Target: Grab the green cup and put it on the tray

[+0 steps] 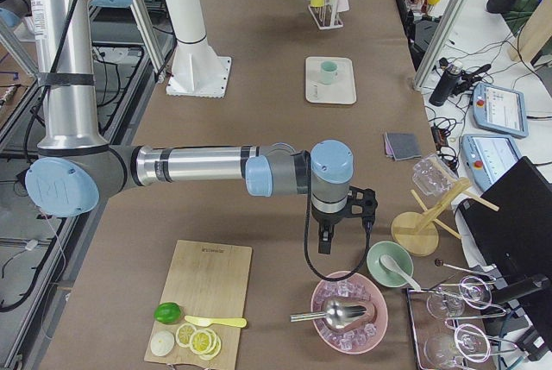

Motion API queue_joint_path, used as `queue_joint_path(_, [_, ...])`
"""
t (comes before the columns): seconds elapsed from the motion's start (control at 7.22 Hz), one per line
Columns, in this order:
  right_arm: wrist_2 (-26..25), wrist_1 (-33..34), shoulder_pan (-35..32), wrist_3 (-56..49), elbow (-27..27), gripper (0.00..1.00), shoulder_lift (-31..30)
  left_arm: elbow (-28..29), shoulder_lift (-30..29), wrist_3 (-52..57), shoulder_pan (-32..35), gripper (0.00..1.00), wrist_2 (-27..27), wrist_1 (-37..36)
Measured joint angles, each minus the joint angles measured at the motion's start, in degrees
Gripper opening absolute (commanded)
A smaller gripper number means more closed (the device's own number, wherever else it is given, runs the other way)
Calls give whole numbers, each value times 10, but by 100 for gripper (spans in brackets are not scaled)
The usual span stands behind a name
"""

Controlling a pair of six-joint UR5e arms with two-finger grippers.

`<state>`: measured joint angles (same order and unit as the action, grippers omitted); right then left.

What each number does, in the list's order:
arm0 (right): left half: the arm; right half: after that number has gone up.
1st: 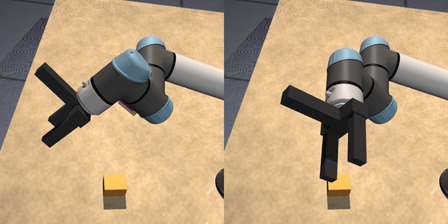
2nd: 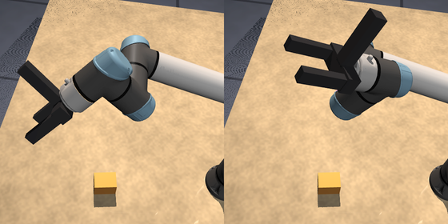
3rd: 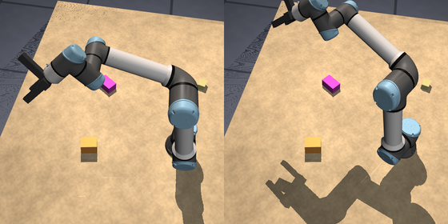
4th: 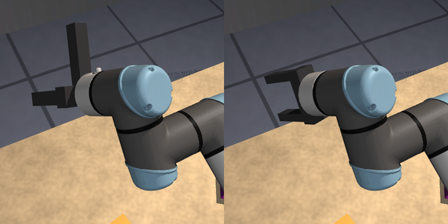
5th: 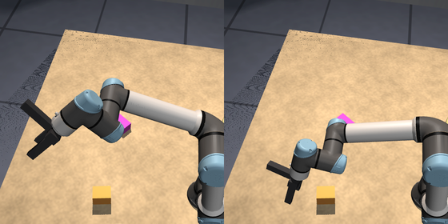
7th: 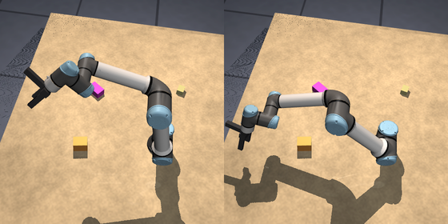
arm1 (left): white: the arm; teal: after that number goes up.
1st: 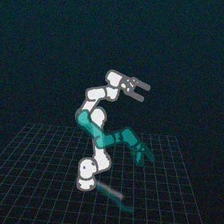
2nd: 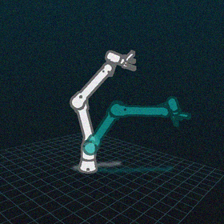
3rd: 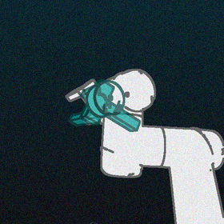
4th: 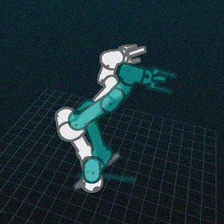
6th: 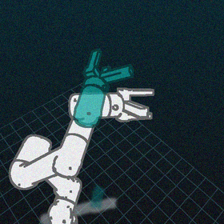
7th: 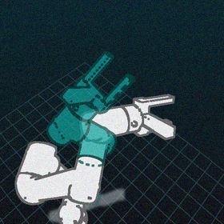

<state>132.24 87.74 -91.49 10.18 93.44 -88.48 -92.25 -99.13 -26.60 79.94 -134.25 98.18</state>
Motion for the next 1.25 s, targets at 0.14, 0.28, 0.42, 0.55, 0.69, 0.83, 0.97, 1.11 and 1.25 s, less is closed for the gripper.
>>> queue_joint_path(0.14, [2, -8, 6, 0, 0, 100, 0, 0, 25, 42, 21, 99, -27, -2])
queue_joint_path(0.28, [4, -11, 10, 0, 0, 100, 0, -3, 52, 87, 44, 99, -43, -2])
queue_joint_path(0.42, [7, -13, 12, 0, -1, 100, -1, -6, 77, 136, 65, 99, -51, -4])
queue_joint_path(0.55, [9, -13, 13, 0, -1, 100, -1, -7, 91, 176, 80, 99, -52, -10])
queue_joint_path(0.69, [10, -13, 13, 0, -2, 100, -2, -8, 99, 197, 88, 99, -50, -18])
queue_joint_path(0.83, [10, -13, 13, 0, -2, 100, -2, -9, 104, 217, 90, 99, -40, -24])
queue_joint_path(0.97, [10, -13, 13, 0, -2, 100, -3, -10, 113, 243, 92, 99, -23, -29])
queue_joint_path(1.11, [10, -13, 13, 0, -1, 100, -3, -22, 120, 258, 94, 99, -14, -48])
queue_joint_path(1.25, [9, -13, 13, 0, -1, 100, -4, -47, 120, 271, 95, 99, -8, -94])
